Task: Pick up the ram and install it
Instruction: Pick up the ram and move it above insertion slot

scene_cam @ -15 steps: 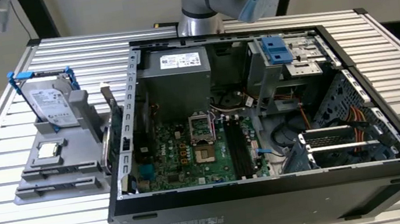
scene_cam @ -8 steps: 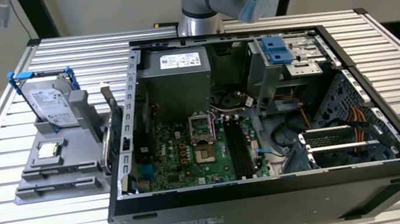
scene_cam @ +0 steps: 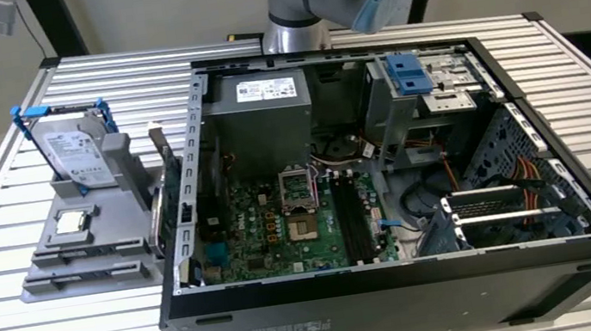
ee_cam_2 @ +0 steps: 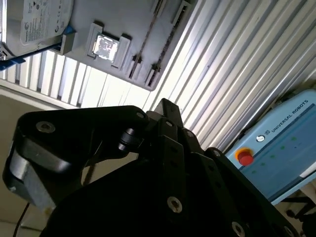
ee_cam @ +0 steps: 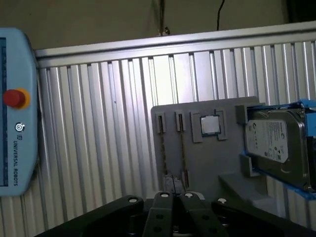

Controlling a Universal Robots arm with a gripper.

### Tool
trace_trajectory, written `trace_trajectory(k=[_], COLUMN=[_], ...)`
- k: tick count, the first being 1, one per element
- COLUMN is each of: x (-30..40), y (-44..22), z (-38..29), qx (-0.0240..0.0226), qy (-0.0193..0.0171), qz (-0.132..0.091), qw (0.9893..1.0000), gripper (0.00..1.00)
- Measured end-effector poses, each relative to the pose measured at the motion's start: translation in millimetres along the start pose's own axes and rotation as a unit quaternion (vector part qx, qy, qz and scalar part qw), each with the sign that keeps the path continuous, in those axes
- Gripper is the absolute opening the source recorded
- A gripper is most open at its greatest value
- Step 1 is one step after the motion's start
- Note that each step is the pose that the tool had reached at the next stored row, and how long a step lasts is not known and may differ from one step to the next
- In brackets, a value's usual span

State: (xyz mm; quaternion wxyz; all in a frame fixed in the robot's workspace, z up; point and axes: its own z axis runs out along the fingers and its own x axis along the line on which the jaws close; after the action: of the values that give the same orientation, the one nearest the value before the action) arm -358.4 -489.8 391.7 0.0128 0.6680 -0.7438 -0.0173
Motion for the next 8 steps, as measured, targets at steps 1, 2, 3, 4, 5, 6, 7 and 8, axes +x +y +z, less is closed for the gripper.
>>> trace_trajectory(k=[1, 2, 3, 4, 5, 6, 7, 8], x=[0.0, 0.0, 0.0, 0.0, 0.0, 0.0, -0.1, -0.1], y=[0.0, 0.0, 0.0, 0.0, 0.0, 0.0, 0.0, 0.0], z=[0.0, 0.0, 0.0, 0.0, 0.0, 0.0, 0.0, 0.0], qx=[0.0000, 0.0000, -0.0001, -0.0001, -0.0001, -0.0001, -0.0002, -0.0002], qy=[0.0002, 0.0004, 0.0006, 0.0008, 0.0011, 0.0013, 0.0016, 0.0018], qz=[-0.005, -0.010, -0.015, -0.020, -0.026, -0.031, -0.036, -0.041], qw=[1.0000, 0.9999, 0.9999, 0.9998, 0.9997, 0.9995, 0.9993, 0.9992], gripper=[0.00, 0.00, 0.00, 0.00, 0.00, 0.00, 0.00, 0.00])
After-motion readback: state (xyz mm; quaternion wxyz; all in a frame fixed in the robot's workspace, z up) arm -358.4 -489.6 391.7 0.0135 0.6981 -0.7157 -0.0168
